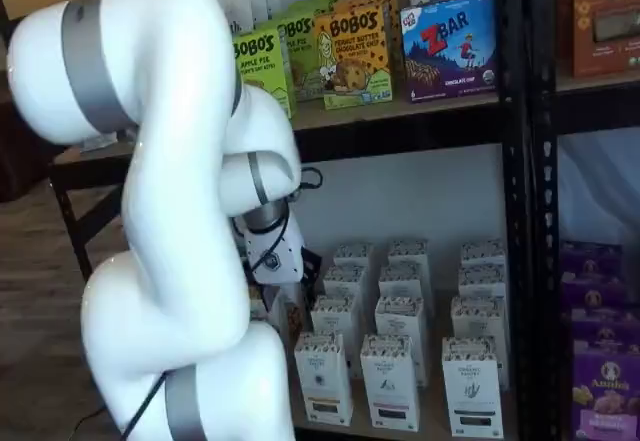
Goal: Pick up the white box with a yellow strip in the middle, on the bottom shelf, the fourth box from the left
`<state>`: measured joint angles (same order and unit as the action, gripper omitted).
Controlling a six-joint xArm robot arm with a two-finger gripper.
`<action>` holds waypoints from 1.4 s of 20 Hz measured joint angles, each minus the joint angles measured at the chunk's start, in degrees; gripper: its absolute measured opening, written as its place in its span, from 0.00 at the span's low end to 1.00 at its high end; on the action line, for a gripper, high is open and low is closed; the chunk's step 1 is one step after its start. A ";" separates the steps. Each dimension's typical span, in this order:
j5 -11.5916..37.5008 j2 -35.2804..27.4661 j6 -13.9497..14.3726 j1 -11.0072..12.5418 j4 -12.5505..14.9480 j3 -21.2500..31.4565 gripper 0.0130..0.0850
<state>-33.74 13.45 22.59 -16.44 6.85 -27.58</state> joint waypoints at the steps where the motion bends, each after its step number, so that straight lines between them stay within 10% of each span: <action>1: 0.82 -0.99 0.35 -0.04 0.31 -0.23 1.00; 28: 16.27 -23.05 6.00 2.16 7.97 -8.40 1.00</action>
<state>-17.48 -9.60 28.59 -14.28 14.82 -35.98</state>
